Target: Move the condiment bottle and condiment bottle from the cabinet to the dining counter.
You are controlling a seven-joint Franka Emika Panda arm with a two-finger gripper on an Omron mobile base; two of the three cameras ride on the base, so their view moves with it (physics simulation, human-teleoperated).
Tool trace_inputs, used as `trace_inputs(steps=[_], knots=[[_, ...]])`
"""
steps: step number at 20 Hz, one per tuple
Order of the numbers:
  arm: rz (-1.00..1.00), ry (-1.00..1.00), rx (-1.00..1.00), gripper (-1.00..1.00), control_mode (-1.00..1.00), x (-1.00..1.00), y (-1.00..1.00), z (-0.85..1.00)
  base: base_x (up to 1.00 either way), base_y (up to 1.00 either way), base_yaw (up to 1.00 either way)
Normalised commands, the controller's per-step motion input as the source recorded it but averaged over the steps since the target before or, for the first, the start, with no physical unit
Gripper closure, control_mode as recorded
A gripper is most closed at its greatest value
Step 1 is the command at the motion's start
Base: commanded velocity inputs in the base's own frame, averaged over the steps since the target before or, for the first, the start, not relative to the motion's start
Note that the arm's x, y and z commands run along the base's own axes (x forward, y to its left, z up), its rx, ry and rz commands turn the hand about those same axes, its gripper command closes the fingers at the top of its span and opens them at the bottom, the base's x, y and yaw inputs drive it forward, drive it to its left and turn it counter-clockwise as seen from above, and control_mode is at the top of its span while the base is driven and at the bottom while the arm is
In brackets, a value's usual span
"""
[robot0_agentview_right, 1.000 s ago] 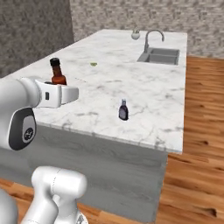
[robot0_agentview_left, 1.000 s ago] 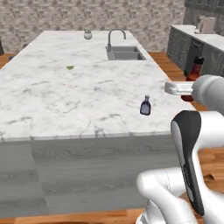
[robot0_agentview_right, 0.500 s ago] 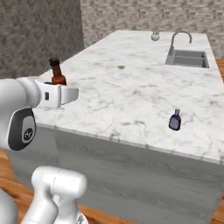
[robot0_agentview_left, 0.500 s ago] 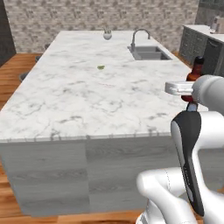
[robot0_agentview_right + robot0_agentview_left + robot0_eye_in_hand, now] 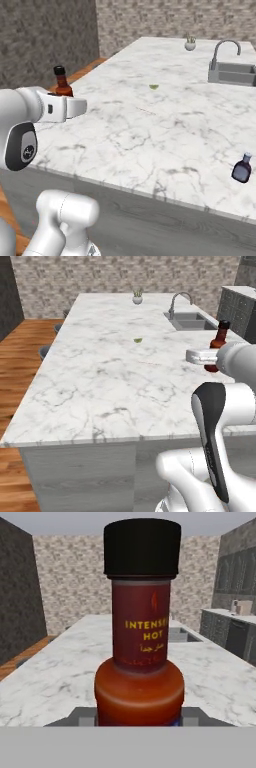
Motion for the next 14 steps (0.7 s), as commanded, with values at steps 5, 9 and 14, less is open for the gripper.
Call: trace_inputs(steps=[5, 9, 14], knots=[[0.00, 0.00, 0.00, 1.00, 1.00, 0.00, 0.00, 0.00, 0.57, 0.00, 0.00], [0.00, 0.00, 0.00, 1.00, 1.00, 0.00, 0.00, 0.00, 0.55, 0.00, 0.00], [0.00, 0.00, 0.00, 1.00, 1.00, 0.00, 0.00, 0.00, 0.72, 0.01, 0.00]])
